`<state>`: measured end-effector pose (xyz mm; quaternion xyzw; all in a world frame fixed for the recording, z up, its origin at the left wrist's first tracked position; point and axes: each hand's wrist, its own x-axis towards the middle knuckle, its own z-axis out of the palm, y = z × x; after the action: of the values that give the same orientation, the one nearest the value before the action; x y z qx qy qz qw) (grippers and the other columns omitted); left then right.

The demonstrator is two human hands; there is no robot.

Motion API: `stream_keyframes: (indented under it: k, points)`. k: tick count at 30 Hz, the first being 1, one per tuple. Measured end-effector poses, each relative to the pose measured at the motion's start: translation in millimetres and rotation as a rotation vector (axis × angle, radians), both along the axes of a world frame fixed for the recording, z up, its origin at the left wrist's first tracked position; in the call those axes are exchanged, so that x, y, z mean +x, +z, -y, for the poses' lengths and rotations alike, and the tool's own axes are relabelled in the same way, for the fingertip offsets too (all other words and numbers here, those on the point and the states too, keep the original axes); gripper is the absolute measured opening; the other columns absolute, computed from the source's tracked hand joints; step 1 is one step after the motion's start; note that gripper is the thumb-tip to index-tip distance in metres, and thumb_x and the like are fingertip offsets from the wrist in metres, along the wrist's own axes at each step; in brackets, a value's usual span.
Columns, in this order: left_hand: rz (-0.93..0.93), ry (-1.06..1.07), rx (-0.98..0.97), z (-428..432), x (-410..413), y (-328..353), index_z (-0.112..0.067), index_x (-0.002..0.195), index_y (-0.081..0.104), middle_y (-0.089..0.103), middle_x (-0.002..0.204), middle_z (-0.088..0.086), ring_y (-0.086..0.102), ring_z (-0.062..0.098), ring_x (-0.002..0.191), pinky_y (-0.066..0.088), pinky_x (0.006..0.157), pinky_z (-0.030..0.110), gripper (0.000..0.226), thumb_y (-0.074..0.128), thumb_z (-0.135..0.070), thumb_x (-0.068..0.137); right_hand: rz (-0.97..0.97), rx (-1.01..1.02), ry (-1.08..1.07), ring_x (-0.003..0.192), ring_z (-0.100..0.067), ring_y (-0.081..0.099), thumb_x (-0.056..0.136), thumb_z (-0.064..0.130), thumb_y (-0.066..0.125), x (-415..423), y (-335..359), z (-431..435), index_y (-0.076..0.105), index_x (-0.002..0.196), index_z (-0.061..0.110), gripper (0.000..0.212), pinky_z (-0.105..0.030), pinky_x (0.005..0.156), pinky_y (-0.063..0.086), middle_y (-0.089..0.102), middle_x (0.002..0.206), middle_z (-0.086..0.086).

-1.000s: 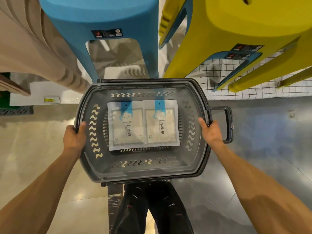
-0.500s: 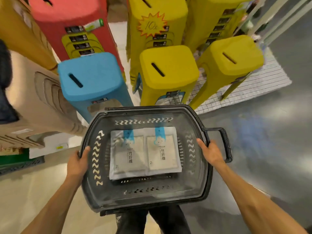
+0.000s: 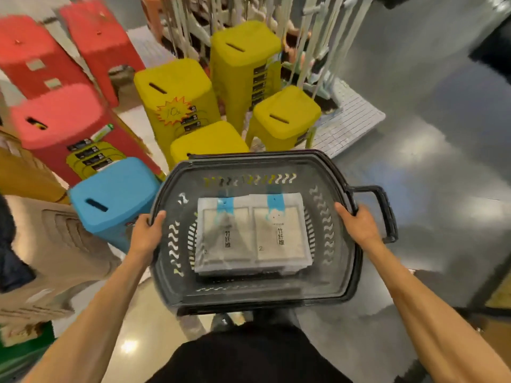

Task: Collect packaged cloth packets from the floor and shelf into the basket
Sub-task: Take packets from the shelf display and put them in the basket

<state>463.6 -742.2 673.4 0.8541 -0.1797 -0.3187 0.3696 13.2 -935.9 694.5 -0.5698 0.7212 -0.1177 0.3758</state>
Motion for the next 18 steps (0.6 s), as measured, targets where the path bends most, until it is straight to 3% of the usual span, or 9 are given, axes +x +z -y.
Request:
stream_keyframes:
  k: [3,6,9,12,14,18]
  points:
    - [0.059,-0.062,0.006,49.8,-14.0,18.3,-0.006,0.079,0.049,0.052,0.075,0.012,0.050,0.027,0.075,0.033,0.066,0.040,0.043,0.056,-0.042,0.101,0.039,-0.019,-0.067,0.066,-0.025,0.059,0.092,0.057,0.059,-27.1,11.7,7.8,0.059,0.091,0.009,0.048,-0.035,0.055,0.044,0.060,0.071,-0.007]
    - [0.098,-0.146,-0.012,97.1,-35.9,31.2,-0.006,0.074,0.050,0.051,0.070,0.011,0.051,0.029,0.072,0.031,0.060,0.041,0.042,0.057,-0.037,0.102,0.071,-0.034,-0.120,0.049,-0.017,0.044,0.095,0.048,0.060,-57.4,15.8,18.7,0.046,0.069,0.011,0.046,-0.030,0.048,0.029,0.043,0.055,0.001]
    - [0.094,-0.170,-0.047,143.3,-58.3,37.2,0.002,0.079,0.055,0.056,0.075,0.022,0.051,0.029,0.070,0.034,0.062,0.041,0.044,0.058,-0.036,0.101,0.095,-0.078,-0.147,0.041,-0.012,0.040,0.095,0.046,0.061,-84.7,19.5,44.9,0.036,0.059,0.015,0.053,-0.028,0.046,0.028,0.036,0.047,0.002]
    - [0.104,-0.159,-0.055,184.1,-80.2,34.4,-0.004,0.080,0.053,0.058,0.077,0.019,0.054,0.028,0.072,0.043,0.068,0.045,0.050,0.060,-0.051,0.097,0.107,-0.061,-0.200,0.058,-0.021,0.053,0.091,0.058,0.059,-114.9,20.0,74.8,0.050,0.077,0.011,0.050,-0.033,0.052,0.037,0.051,0.062,-0.003]
    - [0.120,-0.182,-0.065,210.8,-103.4,40.7,-0.007,0.080,0.048,0.051,0.076,0.017,0.048,0.025,0.071,0.038,0.065,0.043,0.048,0.059,-0.051,0.097,0.103,-0.067,-0.245,0.068,-0.025,0.057,0.091,0.060,0.058,-134.9,24.9,89.2,0.053,0.091,0.008,0.053,-0.036,0.055,0.040,0.056,0.072,-0.006]
    - [0.100,-0.271,-0.104,277.4,-144.2,54.4,-0.004,0.084,0.051,0.051,0.078,0.017,0.047,0.024,0.072,0.037,0.064,0.042,0.046,0.059,-0.046,0.099,0.132,-0.110,-0.330,0.070,-0.030,0.062,0.087,0.063,0.059,-177.4,29.4,108.5,0.058,0.089,0.008,0.055,-0.036,0.056,0.044,0.060,0.072,-0.008]
